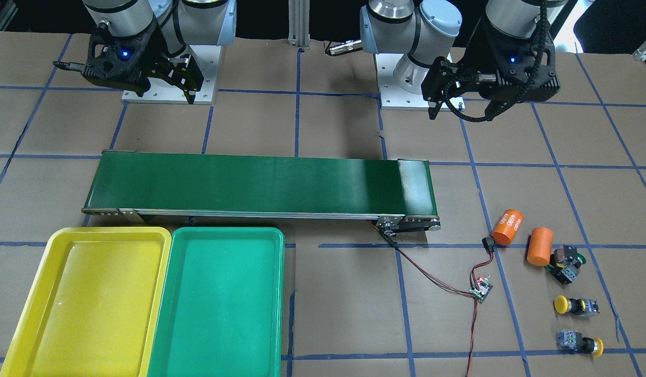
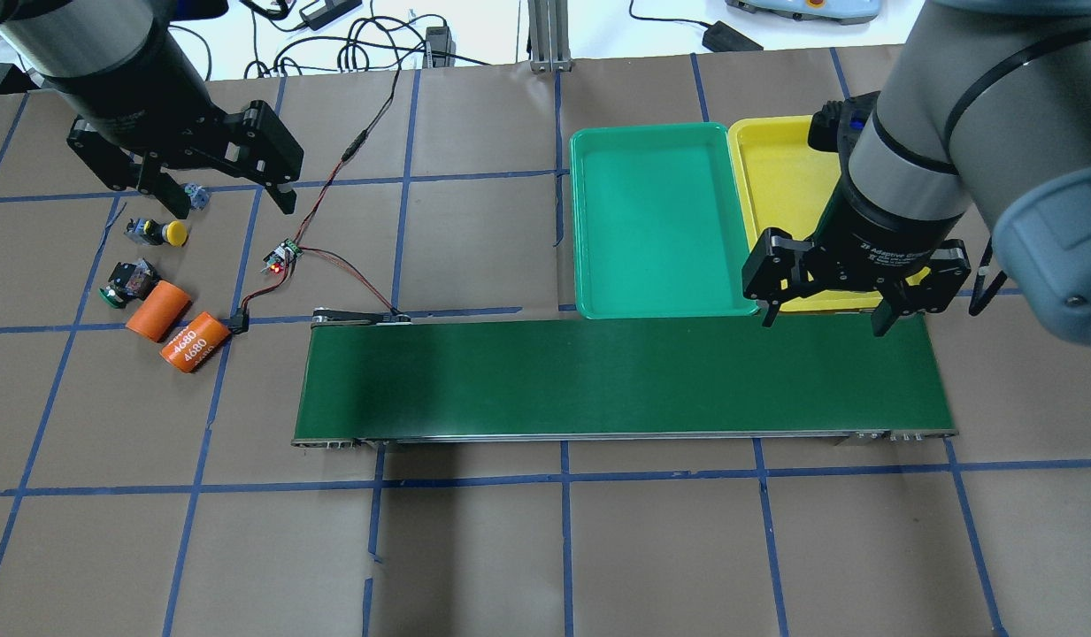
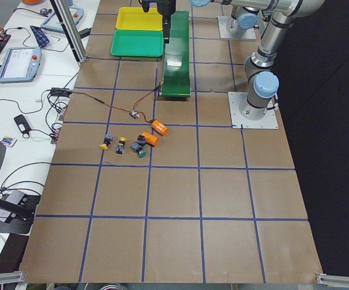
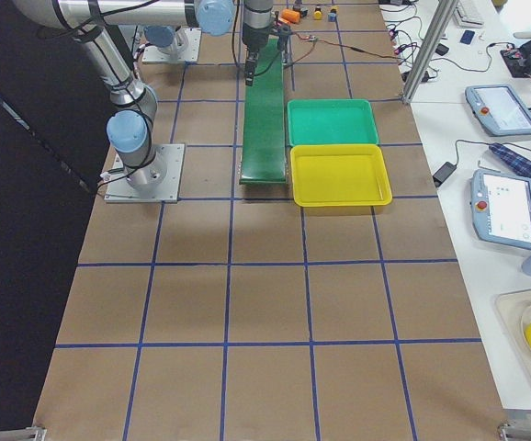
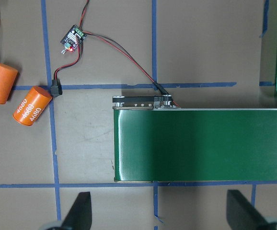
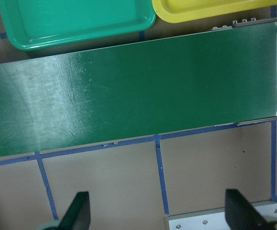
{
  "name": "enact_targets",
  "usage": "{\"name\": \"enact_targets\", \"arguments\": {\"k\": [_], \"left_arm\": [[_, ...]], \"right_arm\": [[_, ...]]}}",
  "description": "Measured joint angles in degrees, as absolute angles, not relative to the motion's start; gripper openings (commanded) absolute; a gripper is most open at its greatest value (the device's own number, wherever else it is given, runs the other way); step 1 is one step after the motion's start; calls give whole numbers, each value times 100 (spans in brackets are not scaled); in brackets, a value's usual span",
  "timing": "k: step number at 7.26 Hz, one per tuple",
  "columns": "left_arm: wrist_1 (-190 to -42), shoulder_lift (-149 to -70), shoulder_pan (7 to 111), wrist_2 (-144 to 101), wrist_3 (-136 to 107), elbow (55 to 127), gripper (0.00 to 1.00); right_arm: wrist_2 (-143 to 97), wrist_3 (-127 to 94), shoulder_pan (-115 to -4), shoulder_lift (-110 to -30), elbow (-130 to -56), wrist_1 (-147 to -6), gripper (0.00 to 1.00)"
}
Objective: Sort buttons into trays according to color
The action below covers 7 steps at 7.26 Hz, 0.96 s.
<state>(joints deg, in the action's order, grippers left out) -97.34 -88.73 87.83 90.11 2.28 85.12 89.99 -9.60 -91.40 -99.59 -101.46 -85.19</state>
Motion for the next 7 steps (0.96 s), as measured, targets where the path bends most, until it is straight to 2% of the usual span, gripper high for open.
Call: {"name": "enact_targets", "arguments": {"k": [3,6,7], "left_arm": [[-9717,-8773,8622,9040,569,8753,100],[-9332,-8903,7235,9072,2089,9312,100],[-8772,-9056,6972,9074,2783,9628,100]], "right_arm": [[9155,-840,-9067,-9941,-10155,-8554,100],[9214,-819,-9053,-9973,-10128,-8531,100],[9218,-823,-9053,-10010,-10128,-8532,100]]}}
